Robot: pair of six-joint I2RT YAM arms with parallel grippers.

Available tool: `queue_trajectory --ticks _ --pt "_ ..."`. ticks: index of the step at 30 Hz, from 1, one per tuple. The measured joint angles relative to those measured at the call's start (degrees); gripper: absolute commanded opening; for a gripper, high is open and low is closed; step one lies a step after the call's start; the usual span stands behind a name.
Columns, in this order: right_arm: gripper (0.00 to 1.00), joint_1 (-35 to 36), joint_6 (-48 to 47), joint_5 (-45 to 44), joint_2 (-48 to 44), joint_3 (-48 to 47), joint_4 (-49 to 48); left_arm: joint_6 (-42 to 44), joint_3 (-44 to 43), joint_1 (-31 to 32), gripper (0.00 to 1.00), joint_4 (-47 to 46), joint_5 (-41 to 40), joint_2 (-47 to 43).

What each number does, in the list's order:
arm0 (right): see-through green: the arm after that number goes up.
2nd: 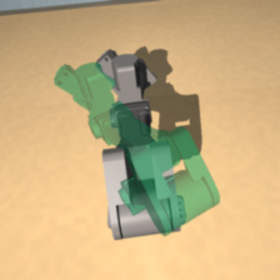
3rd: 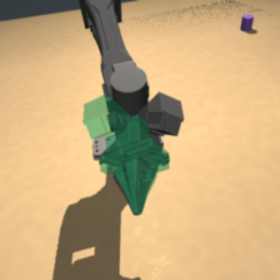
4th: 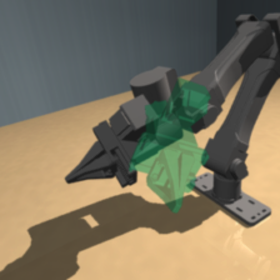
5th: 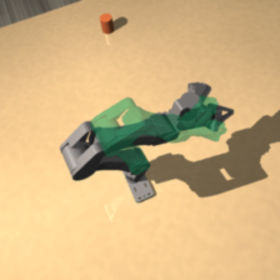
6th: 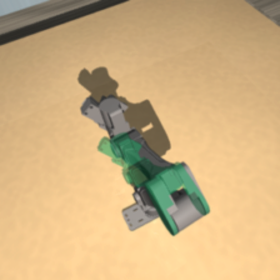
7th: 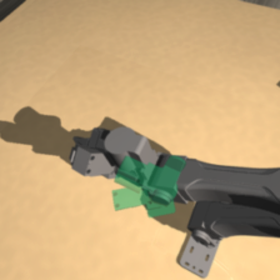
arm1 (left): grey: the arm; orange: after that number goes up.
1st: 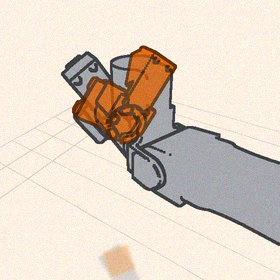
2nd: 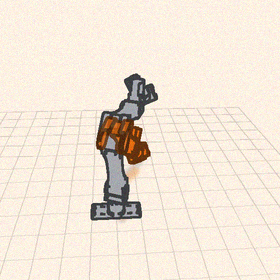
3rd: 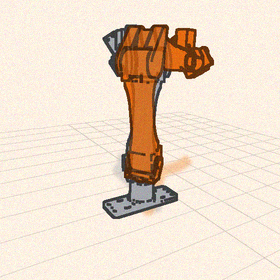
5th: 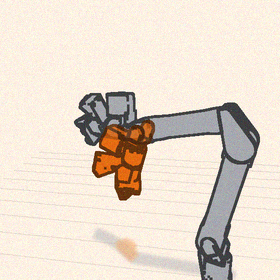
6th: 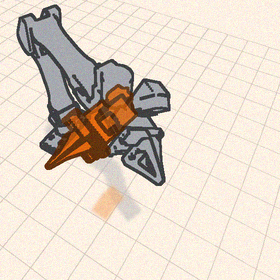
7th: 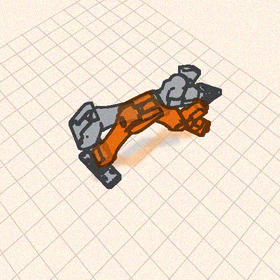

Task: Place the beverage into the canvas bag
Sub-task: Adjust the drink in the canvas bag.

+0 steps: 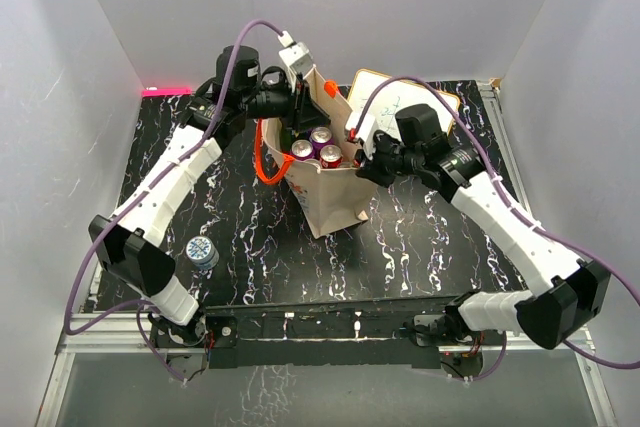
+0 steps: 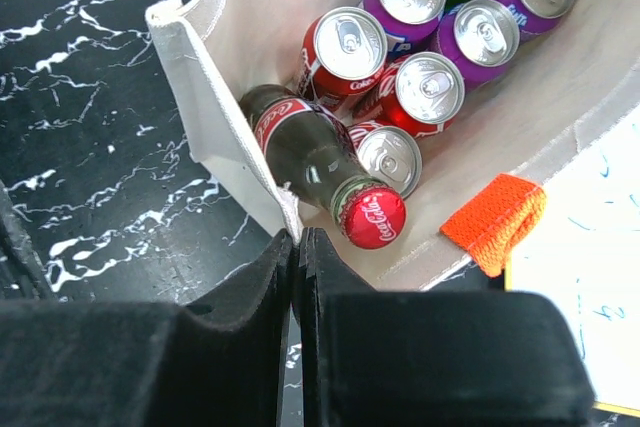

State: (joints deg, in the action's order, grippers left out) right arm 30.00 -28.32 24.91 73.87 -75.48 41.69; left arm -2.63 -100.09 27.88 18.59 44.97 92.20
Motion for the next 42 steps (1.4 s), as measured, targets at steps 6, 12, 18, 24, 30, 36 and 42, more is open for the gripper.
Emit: queue_trajectory --ticks 6,12,18,24,30,36,42 --pt "0.19 0.0 -3.7 -0.9 -5.1 6.3 -3.4 9.1 1.5 0.0 0.36 5.9 -0.6 1.9" --pt "0.34 0.0 -6.6 0.2 -7.8 9.3 -4.5 14.9 -7.0 0.3 0.27 15.8 1.2 11.8" --pt "0.38 0.0 -7.7 1.9 -7.8 9.7 -4.6 23.3 -8.7 0.4 0.35 25.3 3.1 16.1" --pt "0.32 0.0 -8.1 2.0 -7.5 9.7 -4.7 29.3 -13.0 0.4 0.51 28.0 7.1 17.3" --pt "0.24 -0.2 -9.0 1.8 -7.0 9.7 -5.5 31.3 -17.5 0.4 0.63 26.2 12.1 22.5" --pt "0.19 -0.5 -9.3 1.6 -7.0 9.7 -5.8 32.7 -17.1 0.6 0.72 24.4 15.4 26.6" --pt "0.18 -0.5 -10.3 1.3 -7.3 9.9 -6.1 36.2 -17.0 2.0 0.78 24.2 20.2 28.0"
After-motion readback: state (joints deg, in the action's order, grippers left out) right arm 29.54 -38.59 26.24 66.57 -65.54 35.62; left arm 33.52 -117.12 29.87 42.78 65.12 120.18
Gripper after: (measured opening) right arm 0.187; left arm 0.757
